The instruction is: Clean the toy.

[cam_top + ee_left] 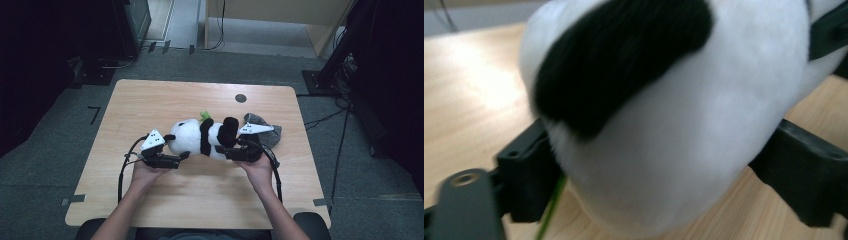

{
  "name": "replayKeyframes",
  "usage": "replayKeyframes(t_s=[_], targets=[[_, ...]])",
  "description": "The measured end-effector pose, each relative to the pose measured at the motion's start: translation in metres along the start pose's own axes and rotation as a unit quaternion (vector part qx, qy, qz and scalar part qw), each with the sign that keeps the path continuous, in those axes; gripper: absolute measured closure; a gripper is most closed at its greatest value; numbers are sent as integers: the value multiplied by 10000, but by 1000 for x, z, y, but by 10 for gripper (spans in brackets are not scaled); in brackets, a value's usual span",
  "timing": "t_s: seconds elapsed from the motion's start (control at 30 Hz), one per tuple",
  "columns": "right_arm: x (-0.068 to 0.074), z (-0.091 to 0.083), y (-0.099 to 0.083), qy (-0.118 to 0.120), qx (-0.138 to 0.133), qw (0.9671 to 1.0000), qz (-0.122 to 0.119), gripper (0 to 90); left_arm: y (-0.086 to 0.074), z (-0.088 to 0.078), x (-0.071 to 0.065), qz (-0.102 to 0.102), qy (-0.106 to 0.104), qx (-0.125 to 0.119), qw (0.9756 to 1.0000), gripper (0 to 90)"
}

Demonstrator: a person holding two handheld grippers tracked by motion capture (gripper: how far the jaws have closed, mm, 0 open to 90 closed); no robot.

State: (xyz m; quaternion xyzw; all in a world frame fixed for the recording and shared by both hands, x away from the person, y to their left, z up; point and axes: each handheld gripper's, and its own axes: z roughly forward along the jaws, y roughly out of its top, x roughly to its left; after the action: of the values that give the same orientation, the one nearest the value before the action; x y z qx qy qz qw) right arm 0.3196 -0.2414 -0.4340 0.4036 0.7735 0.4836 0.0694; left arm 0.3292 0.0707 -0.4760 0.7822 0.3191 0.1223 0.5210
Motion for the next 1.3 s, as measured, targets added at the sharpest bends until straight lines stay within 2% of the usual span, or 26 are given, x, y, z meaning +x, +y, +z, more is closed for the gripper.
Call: replayKeyframes(t_s=[0.07, 0.17, 0.23, 0.3, 0.33, 0.37, 0.43, 0.47, 0.5, 0.63, 0.67, 0.7, 0.73, 0.77, 0.83, 0.87, 0.93, 0.97, 1.07, 1.13, 1.2, 1.23, 1.27, 1.3], targets=[[4, 3, -1, -110, 51, 9999, -104, 454, -2, 1, 0, -146, 78, 120, 9998, 216], [3, 5, -4, -127, 57, 9999, -79, 424, 2, -1, -4, -202, 200, 114, 9995, 363], [0, 5, -4, -164, 35, 9998, -83, 326, 4, -4, -5, -271, 183, 68, 9994, 442], [-1, 5, -4, -195, -1, 9997, -139, 295, 5, -5, -5, -330, 171, 59, 9993, 490], [-2, 3, -5, -232, -122, 9990, -370, 217, 6, -6, -3, -494, 84, 52, 9987, 505], [-3, 2, -5, -227, -139, 9987, -433, 205, 8, -8, 0, -606, 14, 41, 9981, 513], [-6, -2, -7, -96, -249, 9982, -540, 194, 11, -13, 5, -729, -45, 2, 9973, 515], [-6, -2, -7, -96, -249, 9982, -540, 194, 11, -13, 5, -729, -45, 2, 9973, 515], [-9, -5, -10, -43, -300, 9971, -697, 201, 15, -19, 8, -693, 38, 34, 9976, 514], [-12, -8, -15, -148, -310, 9966, -755, 243, 17, -29, 17, -846, 88, -17, 9964, 511], [-15, -7, -20, -95, -226, 9971, -724, 270, 18, -33, 24, -1044, -26, -70, 9945, 509], [-16, -5, -21, -58, -179, 9970, -748, 274, 18, -34, 27, -1124, -117, -84, 9936, 508], [-16, -1, -22, 1, -134, 9970, -767, 274, 18, -34, 27, -1124, -117, -84, 9936, 503], [-15, 3, -23, 109, -95, 9967, -798, 274, 18, -34, 29, -1298, -247, -93, 9912, 498], [-11, 10, -24, 214, -75, 9961, -853, 287, 18, -32, 30, -1488, -430, -26, 9879, 470], [-8, 13, -24, 171, -26, 9957, -912, 287, 18, -30, 30, -1531, -460, 32, 9871, 461], [-3, 19, -24, -69, 146, 9947, -1019, 330, 17, -27, 32, -1573, -501, 98, 9862, 409], [-2, 20, -25, -166, 230, 9943, -1030, 392, 16, -26, 32, -1571, -474, 93, 9864, 374], [-4, 19, -25, -88, 303, 9953, -913, 437, 16, -22, 34, -1583, -404, 76, 9865, 264], [-4, 16, -24, -67, 214, 9959, -879, 437, 16, -21, 32, -1473, -337, 58, 9885, 240], [-3, 12, -23, -126, 153, 9957, -909, 437, 18, -19, 28, -1257, -244, 118, 9917, 222], [-3, 12, -23, -126, 153, 9957, -909, 437, 18, -19, 28, -1257, -244, 118, 9917, 214], [-1, 7, -21, -158, 67, 9954, -940, 439, 18, -18, 24, -1092, -185, 164, 9937, 205], [0, 5, -20, -151, 30, 9954, -946, 443, 19, -18, 23, -1070, -164, 224, 9939, 201]])
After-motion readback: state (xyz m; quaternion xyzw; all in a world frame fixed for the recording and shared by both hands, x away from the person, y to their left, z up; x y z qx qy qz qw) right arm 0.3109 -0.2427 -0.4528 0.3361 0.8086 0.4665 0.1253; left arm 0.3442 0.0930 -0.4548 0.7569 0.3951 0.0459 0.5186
